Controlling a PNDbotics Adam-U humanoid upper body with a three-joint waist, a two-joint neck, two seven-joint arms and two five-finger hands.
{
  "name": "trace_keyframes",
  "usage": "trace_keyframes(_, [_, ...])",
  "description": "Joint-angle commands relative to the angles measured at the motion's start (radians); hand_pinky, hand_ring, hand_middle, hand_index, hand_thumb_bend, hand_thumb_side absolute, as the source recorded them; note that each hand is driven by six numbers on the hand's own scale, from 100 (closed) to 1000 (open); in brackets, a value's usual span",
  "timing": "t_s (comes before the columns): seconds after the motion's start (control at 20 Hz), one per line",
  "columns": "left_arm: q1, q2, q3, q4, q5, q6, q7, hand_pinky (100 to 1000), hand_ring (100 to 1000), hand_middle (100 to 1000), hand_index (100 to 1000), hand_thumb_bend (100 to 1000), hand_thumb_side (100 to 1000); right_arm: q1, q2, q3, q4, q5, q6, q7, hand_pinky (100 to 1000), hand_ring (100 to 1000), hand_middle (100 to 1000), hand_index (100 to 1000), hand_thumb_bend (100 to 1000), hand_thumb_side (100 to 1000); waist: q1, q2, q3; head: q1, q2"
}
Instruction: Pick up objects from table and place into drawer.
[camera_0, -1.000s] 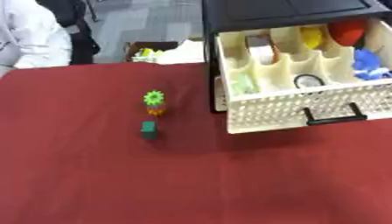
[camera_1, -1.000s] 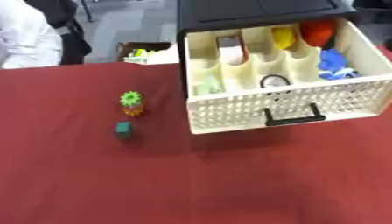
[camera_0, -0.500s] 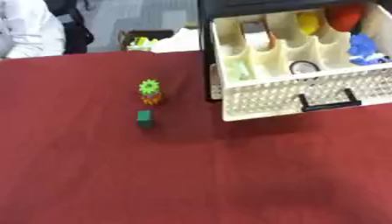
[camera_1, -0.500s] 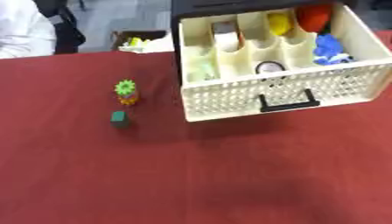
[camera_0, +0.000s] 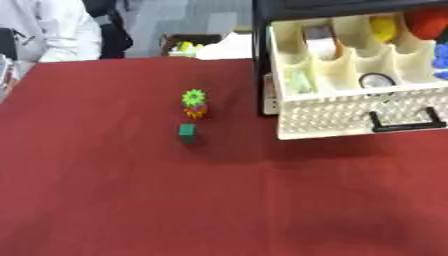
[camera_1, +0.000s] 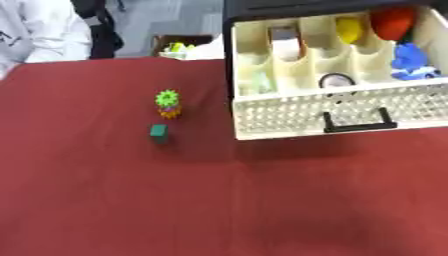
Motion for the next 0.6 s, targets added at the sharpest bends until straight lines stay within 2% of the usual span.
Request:
trace_keyframes(0.05, [-0.059, 0.059, -0.031, 0.065, -0.041, -0.035, -0.054, 787, 839, 802, 1000, 100, 530, -0.002, -0.025, -0.014, -0.016, -0.015, -0.008, 0.013, 813, 801, 798, 902, 100, 1000, -0.001, -0.022, -0.001, 0.006, 0.004])
trace_keyframes(0.25, [-0.145, 0.043, -0.070, 0.157, -0.061, -0.082, -0.109, 784, 845, 807, 1000, 100, 586, 0.001, -0.026, -0.013, -0.016, -0.020, -0.008, 0.022, 813, 799, 797, 900, 100, 1000, 0.000, -0.024, -0.005, 0.003, -0.003])
trace_keyframes(0.6, [-0.279, -0.019, -0.131, 0.301, -0.081, -0.147, -0.182, 789, 855, 818, 1000, 100, 797, 0.005, -0.020, -0.009, -0.016, -0.016, -0.008, 0.034, 813, 794, 793, 895, 100, 1000, 0.005, -0.020, -0.014, -0.010, -0.026])
